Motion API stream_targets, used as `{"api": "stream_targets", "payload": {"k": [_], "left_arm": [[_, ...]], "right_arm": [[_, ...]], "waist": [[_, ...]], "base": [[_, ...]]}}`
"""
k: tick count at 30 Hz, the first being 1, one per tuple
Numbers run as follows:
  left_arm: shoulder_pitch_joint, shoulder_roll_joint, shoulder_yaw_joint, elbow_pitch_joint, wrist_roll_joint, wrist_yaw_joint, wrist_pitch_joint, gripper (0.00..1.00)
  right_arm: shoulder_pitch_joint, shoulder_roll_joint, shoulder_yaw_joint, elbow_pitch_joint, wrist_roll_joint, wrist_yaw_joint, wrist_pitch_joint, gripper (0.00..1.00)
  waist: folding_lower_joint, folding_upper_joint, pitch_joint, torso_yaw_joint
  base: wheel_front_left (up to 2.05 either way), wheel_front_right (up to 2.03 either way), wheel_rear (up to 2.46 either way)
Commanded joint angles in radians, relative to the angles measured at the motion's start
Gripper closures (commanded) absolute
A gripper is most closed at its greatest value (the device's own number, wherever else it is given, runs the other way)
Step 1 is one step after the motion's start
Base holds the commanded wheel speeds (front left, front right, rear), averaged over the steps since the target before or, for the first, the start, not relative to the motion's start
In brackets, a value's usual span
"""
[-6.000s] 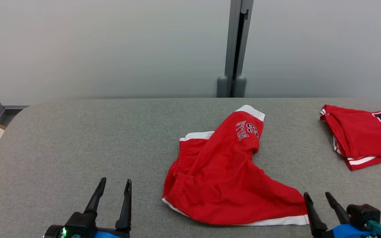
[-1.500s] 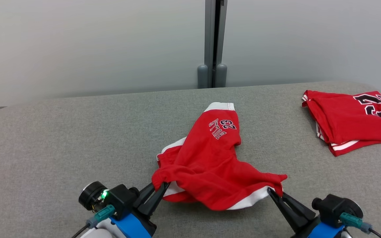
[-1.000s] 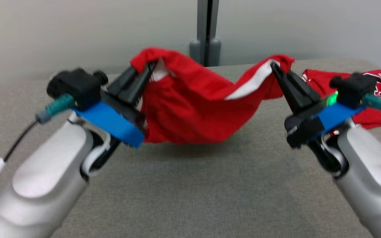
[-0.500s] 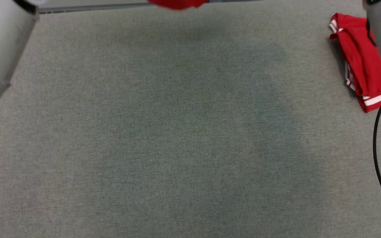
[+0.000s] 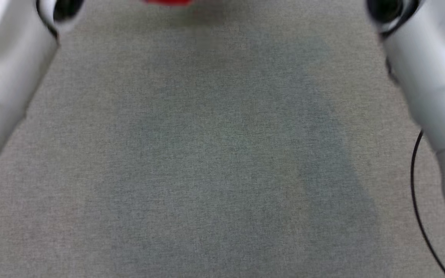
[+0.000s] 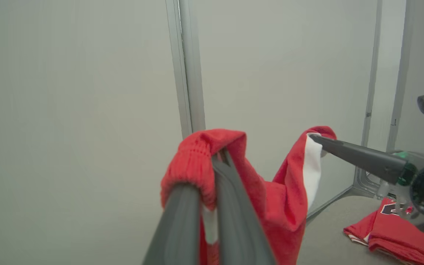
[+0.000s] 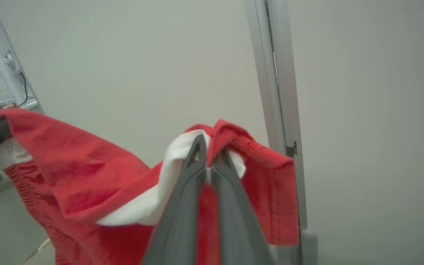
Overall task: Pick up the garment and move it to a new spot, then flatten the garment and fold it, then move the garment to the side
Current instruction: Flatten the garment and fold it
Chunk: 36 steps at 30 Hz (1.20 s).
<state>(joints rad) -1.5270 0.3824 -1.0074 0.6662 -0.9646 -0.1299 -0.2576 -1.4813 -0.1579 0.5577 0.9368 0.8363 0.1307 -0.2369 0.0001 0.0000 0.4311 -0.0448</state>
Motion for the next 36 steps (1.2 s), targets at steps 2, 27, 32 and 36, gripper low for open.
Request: {"api": "stream_targets", "payload": {"k": [2, 27, 32, 36], "left_arm": [[0.117, 0.021, 0.017, -0.022, -0.012, -0.001, -0.008, 1.00], [1.276, 0.065, 0.177, -0.394, 0.234, 0.008, -0.008, 1.00], [1.388, 0.085, 0.137, -0.424, 0.224, 0.020, -0.002, 1.00], [1.443, 0.116, 0.124, -0.457, 0.223, 0.038, 0.006, 1.00]], "right_arm": [[0.116, -0.011, 0.075, -0.037, 0.039, 0.000, -0.009, 1.00], [1.051, -0.326, 0.308, -0.440, 0.206, 0.000, -0.029, 1.00], [1.213, -0.354, 0.285, -0.508, 0.224, 0.000, -0.029, 1.00], [1.323, -0.384, 0.235, -0.568, 0.229, 0.000, -0.029, 1.00]], "waist": [[-0.0001, 0.0000, -0.008, -0.011], [-0.0001, 0.0000, -0.359, 0.019], [-0.0001, 0.0000, -0.427, 0.032], [-0.0001, 0.0000, -0.446, 0.042]], "base": [[0.00, 0.00, 0.00], [0.00, 0.00, 0.00], [0.00, 0.00, 0.00], [0.00, 0.00, 0.00]]}}
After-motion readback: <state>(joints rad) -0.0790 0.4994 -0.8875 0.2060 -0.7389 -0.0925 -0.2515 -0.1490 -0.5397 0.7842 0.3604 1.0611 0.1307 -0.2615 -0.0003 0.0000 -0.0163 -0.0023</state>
